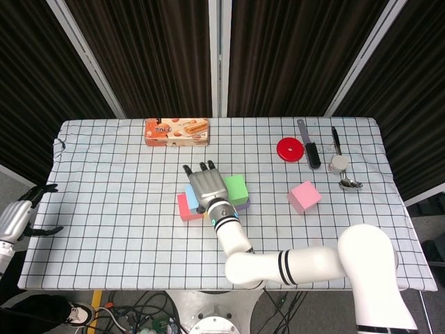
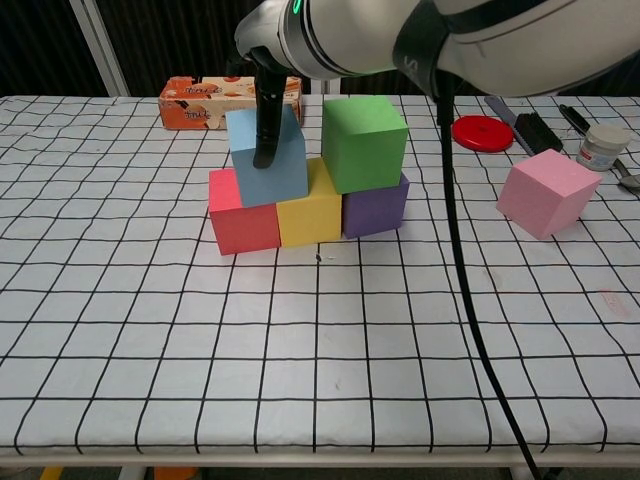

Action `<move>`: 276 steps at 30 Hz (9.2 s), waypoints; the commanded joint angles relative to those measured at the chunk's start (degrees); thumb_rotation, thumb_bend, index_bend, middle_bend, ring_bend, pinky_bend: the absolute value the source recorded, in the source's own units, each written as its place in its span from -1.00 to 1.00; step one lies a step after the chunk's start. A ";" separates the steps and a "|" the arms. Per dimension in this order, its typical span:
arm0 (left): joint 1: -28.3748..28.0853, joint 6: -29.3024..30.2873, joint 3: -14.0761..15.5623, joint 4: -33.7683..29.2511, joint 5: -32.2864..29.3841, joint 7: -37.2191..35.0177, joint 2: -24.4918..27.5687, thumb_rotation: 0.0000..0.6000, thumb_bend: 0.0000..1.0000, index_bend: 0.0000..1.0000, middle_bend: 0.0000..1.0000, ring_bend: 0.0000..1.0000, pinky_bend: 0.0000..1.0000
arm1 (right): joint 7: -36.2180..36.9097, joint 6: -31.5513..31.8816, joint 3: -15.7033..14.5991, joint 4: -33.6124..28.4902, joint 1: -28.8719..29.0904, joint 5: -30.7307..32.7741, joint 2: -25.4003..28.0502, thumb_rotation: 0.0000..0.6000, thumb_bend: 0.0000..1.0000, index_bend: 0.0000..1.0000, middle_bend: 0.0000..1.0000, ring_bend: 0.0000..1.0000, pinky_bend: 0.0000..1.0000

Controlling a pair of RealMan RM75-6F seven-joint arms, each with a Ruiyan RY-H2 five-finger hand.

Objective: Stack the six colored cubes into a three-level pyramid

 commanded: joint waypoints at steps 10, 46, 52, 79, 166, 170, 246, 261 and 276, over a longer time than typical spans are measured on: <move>0.05 -0.11 0.01 0.34 -0.07 -0.55 -0.15 1.00 -0.98 -0.73 -0.63 -0.81 -0.60 | -0.28 -0.49 0.40 -0.31 -0.24 0.34 0.47 1.00 -0.91 -1.00 -0.58 -1.00 -1.00; -1.29 -1.73 0.13 -3.87 0.11 2.95 0.77 1.00 -0.96 -0.73 -0.63 -0.81 -0.60 | 7.96 -11.74 -11.56 -9.84 -10.43 -12.91 19.40 1.00 -0.88 -1.00 -0.71 -1.00 -1.00; -1.28 -1.91 0.42 -3.37 0.30 2.47 0.55 1.00 -0.96 -0.73 -0.63 -0.81 -0.60 | 9.50 -11.35 -12.29 -8.28 -9.81 -14.72 17.54 1.00 -0.83 -1.00 -0.61 -1.00 -1.00; -1.84 -1.73 0.46 -5.11 0.69 3.64 1.28 1.00 -0.95 -0.73 -0.64 -0.81 -0.60 | 15.57 -9.80 -12.43 -9.14 -11.49 -23.43 17.73 1.00 -0.51 -1.00 -0.14 -1.00 -1.00; -2.44 -3.03 -1.33 -4.17 -1.87 6.75 -1.48 1.00 -0.96 -0.74 -0.64 -0.81 -0.59 | 22.63 -15.77 -18.98 2.66 -15.60 -20.96 17.34 1.00 -0.80 -1.00 -0.99 -1.00 -1.00; -2.22 -2.59 -1.65 -5.05 -2.18 7.46 -0.76 1.00 -0.96 -0.74 -0.64 -0.81 -0.59 | 25.90 -18.81 -18.23 11.39 -16.92 -23.98 12.14 1.00 -0.79 -1.00 -1.00 -1.00 -1.00; -1.75 -1.90 -1.33 -4.34 -1.26 5.97 -0.46 1.00 -0.96 -0.74 -0.64 -0.81 -0.59 | 29.57 -27.26 -12.51 34.26 -16.71 -33.82 -4.46 1.00 -0.69 -1.00 -1.00 -1.00 -1.00; -1.78 -1.95 -1.15 -3.88 -1.05 5.48 -0.61 1.00 -0.96 -0.74 -0.64 -0.81 -0.59 | 30.17 -28.01 -11.58 35.67 -16.36 -35.05 -5.71 1.00 -0.69 -1.00 -1.00 -1.00 -1.00; -1.86 -2.22 -1.06 -3.93 -1.07 5.50 -0.64 1.00 -0.96 -0.74 -0.64 -0.81 -0.59 | 28.97 -25.43 -11.14 31.07 -17.26 -34.44 -1.42 1.00 -0.69 -1.00 -1.00 -1.00 -1.00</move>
